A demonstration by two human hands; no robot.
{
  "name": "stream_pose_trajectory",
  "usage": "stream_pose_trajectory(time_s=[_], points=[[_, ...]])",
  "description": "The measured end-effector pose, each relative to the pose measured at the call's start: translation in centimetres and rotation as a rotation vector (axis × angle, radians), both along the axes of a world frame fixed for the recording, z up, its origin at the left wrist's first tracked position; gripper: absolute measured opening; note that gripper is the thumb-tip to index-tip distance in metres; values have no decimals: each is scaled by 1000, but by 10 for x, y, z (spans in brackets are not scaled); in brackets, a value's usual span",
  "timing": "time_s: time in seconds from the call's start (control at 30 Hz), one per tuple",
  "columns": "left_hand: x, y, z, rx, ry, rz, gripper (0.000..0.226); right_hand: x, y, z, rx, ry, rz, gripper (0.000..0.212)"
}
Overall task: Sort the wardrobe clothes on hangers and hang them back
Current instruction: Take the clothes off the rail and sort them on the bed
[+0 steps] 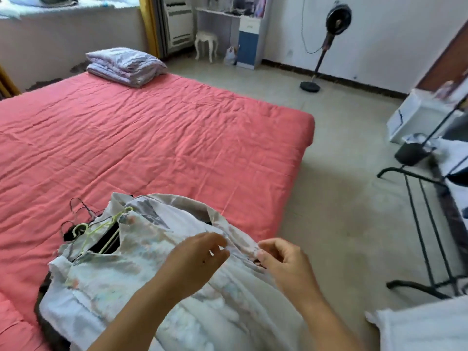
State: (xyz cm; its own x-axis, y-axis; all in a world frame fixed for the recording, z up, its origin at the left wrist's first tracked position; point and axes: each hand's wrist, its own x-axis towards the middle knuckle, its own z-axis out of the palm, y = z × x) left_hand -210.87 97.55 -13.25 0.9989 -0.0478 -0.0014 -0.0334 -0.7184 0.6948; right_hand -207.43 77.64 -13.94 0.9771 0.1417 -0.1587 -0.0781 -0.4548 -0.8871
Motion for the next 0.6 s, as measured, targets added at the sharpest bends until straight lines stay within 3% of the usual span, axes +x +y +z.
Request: stream_pose_trajectory(time_s=[0.07, 0.13, 0.33, 0.53, 0.6], points=[[-18, -37, 12, -9, -32, -110, 55, -36, -40, 13, 15, -46, -76, 16], [-39, -80, 22, 16, -52, -236, 60, -79, -81, 28, 31, -65, -170, 14], [-101, -209, 54, 19, -135, -583, 52, -210, -194, 58, 33, -133, -474, 15], [-154, -334, 92, 7, -242, -920, 55, -325, -305, 96, -213, -295, -858, 19], [-169, -374, 112, -39, -300, -991, 43, -355, -336, 117, -253, -329, -979, 19]])
